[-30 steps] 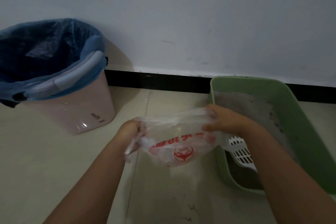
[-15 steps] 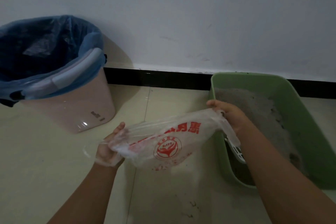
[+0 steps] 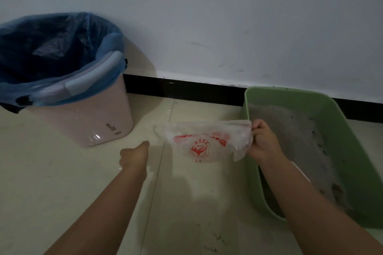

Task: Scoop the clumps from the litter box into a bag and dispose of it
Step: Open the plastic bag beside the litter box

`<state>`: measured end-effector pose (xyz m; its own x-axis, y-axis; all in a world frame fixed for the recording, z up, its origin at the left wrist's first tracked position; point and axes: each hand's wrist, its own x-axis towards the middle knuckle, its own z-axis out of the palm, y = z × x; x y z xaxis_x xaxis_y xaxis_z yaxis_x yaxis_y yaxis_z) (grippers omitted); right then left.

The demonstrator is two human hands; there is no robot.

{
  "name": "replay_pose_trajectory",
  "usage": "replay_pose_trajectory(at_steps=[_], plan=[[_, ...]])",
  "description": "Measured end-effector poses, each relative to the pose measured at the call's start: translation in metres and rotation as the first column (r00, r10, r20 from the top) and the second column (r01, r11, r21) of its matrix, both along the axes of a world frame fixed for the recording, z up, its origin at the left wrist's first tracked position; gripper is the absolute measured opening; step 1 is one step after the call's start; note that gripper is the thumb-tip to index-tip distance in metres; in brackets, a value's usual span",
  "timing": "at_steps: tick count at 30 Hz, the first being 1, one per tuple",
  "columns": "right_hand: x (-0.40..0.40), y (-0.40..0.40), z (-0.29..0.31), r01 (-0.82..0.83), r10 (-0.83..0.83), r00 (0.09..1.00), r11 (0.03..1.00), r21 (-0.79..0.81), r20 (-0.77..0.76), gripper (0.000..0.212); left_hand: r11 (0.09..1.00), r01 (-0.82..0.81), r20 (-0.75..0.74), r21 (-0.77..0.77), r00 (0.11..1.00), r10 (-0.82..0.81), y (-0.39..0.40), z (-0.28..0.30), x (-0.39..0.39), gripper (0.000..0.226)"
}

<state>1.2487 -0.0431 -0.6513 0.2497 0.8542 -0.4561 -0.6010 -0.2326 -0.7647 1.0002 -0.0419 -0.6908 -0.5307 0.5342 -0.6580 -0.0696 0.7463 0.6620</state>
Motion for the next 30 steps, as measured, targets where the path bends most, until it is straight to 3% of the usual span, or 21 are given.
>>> replay_pose_trajectory(at_steps=[1, 3, 5, 6, 9, 12, 14, 16, 18, 19, 20, 21, 22, 23, 25, 26, 28, 30], plan=[[-0.005, 0.000, 0.000, -0.006, 0.006, 1.000, 1.000, 0.000, -0.003, 0.037, 0.996, -0.041, 0.178, -0.074, 0.983, 0.053, -0.001, 0.009, 0.011, 0.061], [-0.015, 0.001, -0.001, -0.025, 0.025, 0.999, 0.999, 0.021, -0.031, 0.034, 0.983, 0.071, 0.518, -0.168, 0.855, 0.027, -0.005, 0.027, 0.034, 0.059], [-0.025, -0.001, -0.004, -0.088, 0.092, 0.994, 0.994, 0.060, -0.066, 0.036, 0.979, 0.181, 0.674, -0.089, 0.735, -0.075, -0.006, 0.037, 0.055, 0.051], [-0.030, -0.003, -0.005, -0.134, 0.139, 0.987, 0.988, 0.073, -0.075, 0.036, 0.983, 0.181, 0.685, -0.030, 0.720, -0.111, -0.004, 0.039, 0.063, 0.041], [-0.036, -0.009, -0.011, -0.228, 0.234, 0.969, 0.971, 0.074, -0.083, 0.045, 0.994, 0.065, 0.595, 0.090, 0.797, -0.106, 0.004, 0.042, 0.073, 0.011], [-0.029, -0.017, -0.017, -0.387, 0.395, 0.918, 0.912, -0.135, 0.038, 0.058, 0.991, -0.033, 0.647, 0.132, 0.760, -0.061, 0.008, 0.040, 0.061, 0.012], [-0.023, -0.025, -0.019, -0.534, 0.619, 0.778, 0.742, -0.406, 0.109, 0.041, 0.983, -0.078, 0.671, 0.166, 0.739, -0.054, 0.009, 0.040, 0.049, 0.025], [-0.019, -0.033, -0.019, -0.605, 0.816, 0.567, 0.505, -0.616, 0.113, 0.027, 0.977, -0.130, 0.679, 0.171, 0.734, -0.021, 0.012, 0.044, 0.039, 0.028], [-0.018, -0.034, -0.015, -0.595, 0.936, 0.310, 0.326, -0.735, 0.165, 0.018, 0.971, -0.140, 0.574, 0.192, 0.819, 0.005, 0.013, 0.043, 0.032, 0.029], [-0.018, -0.030, -0.012, -0.576, 0.951, 0.215, 0.306, -0.758, 0.221, 0.017, 0.970, -0.073, 0.460, 0.230, 0.887, -0.042, 0.015, 0.038, 0.027, 0.027], [-0.019, -0.024, -0.008, -0.555, 0.932, 0.180, 0.360, -0.750, 0.314, 0.020, 0.962, 0.035, 0.318, 0.270, 0.940, -0.124, 0.017, 0.032, 0.024, 0.022], [-0.020, -0.018, -0.003, -0.531, 0.874, 0.187, 0.474, -0.702, 0.449, 0.021, 0.935, 0.179, 0.140, 0.306, 0.963, -0.230, 0.017, 0.025, 0.019, 0.019], [-0.020, -0.013, 0.002, -0.483, 0.759, 0.205, 0.628, -0.610, 0.618, 0.019, 0.882, 0.347, -0.059, 0.320, 0.936, -0.347, 0.015, 0.023, 0.016, 0.019], [-0.021, -0.008, 0.010, -0.412, 0.592, 0.209, 0.775, -0.478, 0.779, 0.018, 0.801, 0.527, -0.266, 0.284, 0.846, -0.462, 0.013, 0.022, 0.014, 0.021], [-0.028, -0.003, 0.026, -0.339, 0.303, 0.217, 0.915, -0.219, 0.928, 0.024, 0.606, 0.773, -0.543, 0.188, 0.596, -0.591, 0.007, 0.026, 0.014, 0.024], [-0.031, -0.001, 0.034, -0.361, 0.235, 0.230, 0.922, -0.142, 0.944, 0.030, 0.519, 0.838, -0.604, 0.171, 0.505, -0.616, 0.004, 0.030, 0.016, 0.024], [-0.036, 0.002, 0.042, -0.457, 0.208, 0.184, 0.883, -0.104, 0.961, 0.039, 0.400, 0.897, -0.639, 0.188, 0.421, -0.644, 0.002, 0.037, 0.020, 0.023], [-0.038, 0.003, 0.040, -0.540, 0.307, -0.051, 0.792, -0.285, 0.950, 0.058, 0.333, 0.915, -0.631, 0.230, 0.400, -0.665, -0.001, 0.048, 0.023, 0.024]])
